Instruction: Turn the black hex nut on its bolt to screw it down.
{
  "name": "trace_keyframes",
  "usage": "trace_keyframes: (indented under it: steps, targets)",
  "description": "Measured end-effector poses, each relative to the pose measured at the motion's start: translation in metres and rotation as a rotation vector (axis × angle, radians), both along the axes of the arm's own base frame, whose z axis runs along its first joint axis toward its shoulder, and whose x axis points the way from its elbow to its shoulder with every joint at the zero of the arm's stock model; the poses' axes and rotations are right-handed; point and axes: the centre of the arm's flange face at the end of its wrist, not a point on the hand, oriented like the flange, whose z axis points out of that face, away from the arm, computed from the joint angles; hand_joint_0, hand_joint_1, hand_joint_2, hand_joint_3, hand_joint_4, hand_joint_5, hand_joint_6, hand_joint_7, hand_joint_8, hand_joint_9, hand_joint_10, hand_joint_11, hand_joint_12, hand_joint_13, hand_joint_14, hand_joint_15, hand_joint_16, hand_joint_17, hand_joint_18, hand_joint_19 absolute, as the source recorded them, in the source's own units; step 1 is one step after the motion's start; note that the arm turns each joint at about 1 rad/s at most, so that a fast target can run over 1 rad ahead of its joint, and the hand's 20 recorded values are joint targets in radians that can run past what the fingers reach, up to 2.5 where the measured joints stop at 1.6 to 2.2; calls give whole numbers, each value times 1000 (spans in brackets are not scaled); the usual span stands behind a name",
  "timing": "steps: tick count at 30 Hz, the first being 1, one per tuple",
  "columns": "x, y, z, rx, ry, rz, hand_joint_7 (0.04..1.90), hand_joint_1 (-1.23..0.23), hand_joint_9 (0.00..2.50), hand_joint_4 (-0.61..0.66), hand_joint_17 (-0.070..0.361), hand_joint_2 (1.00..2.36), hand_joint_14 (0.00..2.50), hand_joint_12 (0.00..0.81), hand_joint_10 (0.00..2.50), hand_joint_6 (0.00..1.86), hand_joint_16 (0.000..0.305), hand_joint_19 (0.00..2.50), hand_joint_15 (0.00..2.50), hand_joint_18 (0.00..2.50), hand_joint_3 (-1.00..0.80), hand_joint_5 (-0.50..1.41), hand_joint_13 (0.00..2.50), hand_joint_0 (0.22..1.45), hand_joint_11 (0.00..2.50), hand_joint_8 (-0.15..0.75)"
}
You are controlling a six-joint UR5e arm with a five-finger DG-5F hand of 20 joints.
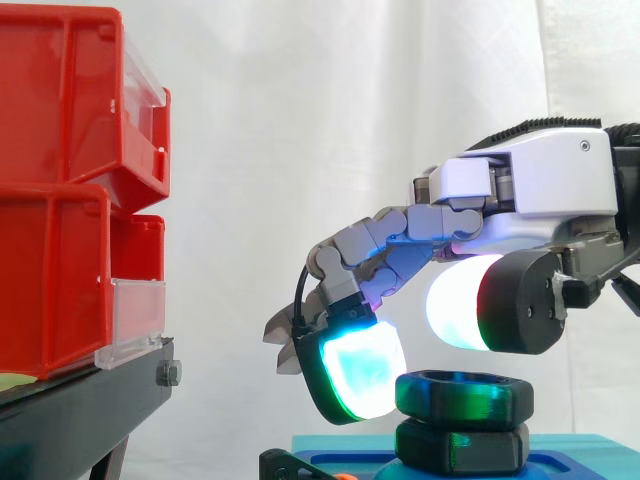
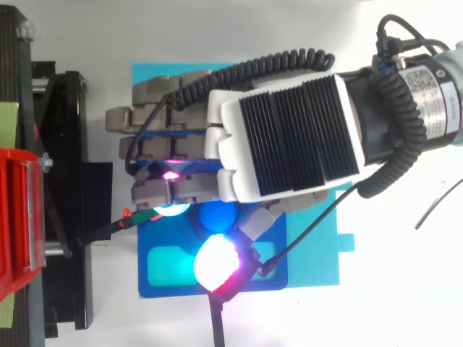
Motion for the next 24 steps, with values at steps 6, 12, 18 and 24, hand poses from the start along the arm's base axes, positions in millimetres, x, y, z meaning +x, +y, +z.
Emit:
trace_keyframes:
  steps: [6,12,18,24]
  targets:
    - [-2,-14,1,-5,-10,-2,1505,-171,704,159,118,1000,0,356,2,528,52,285,0,434,-500,-24,432,495,52,243]
    - [1,-17,7,-4,-32,-1,1518,-170,701,155,117,1000,0,356,3,500,52,288,0,428,-500,-22,433,495,47,244]
    - [9,-8,24,-1,-76,6,1349,-171,707,175,118,1000,0,357,0,503,52,288,0,436,-500,-42,435,495,48,246]
    - [15,9,33,3,-90,-9,1175,-172,708,210,118,1000,0,357,0,504,52,294,0,439,-500,-59,436,494,46,243]
